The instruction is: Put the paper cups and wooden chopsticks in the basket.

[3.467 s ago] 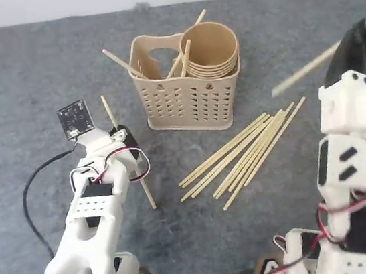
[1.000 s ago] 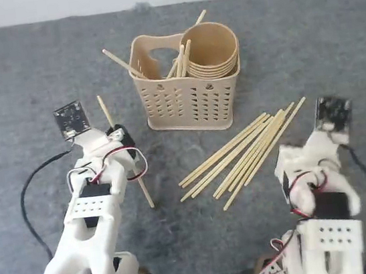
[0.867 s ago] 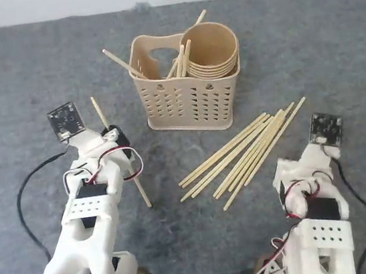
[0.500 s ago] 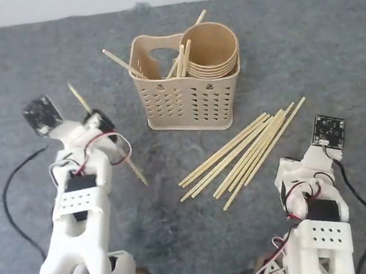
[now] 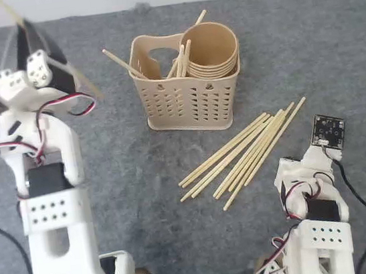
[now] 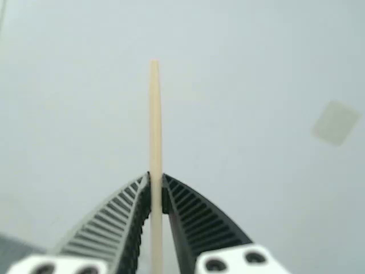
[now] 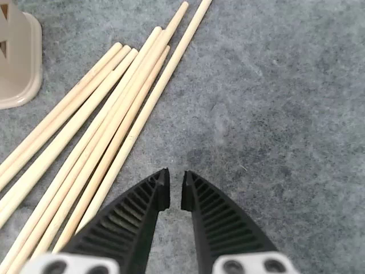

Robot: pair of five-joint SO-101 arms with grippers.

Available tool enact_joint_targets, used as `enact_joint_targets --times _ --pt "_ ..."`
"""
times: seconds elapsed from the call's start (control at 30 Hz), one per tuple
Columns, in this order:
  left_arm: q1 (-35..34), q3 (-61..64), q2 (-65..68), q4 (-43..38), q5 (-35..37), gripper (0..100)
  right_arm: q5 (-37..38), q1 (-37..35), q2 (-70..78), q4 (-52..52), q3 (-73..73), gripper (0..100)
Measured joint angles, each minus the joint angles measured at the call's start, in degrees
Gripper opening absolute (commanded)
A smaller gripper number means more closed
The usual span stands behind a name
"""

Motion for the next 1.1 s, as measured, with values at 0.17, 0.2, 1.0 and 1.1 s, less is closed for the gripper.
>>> enact_joint_targets --times 0.17,0.2,1.0,1.1 --pt "9.1 -7.0 -0.7 -6.5 0.0 1 0.1 0.0 0.0 0.0 0.0 4.9" --pt "10.5 -8.1 -0.7 -8.9 0.0 1 0.1 0.0 0.0 0.0 0.0 4.9" --pt "15.1 10.7 20.1 -43.3 -10.2 1 0.1 0.0 0.0 0.0 0.0 5.1" --pt "14.9 13.3 21.4 -44.8 -10.2 1 0.1 0.0 0.0 0.0 0.0 5.1"
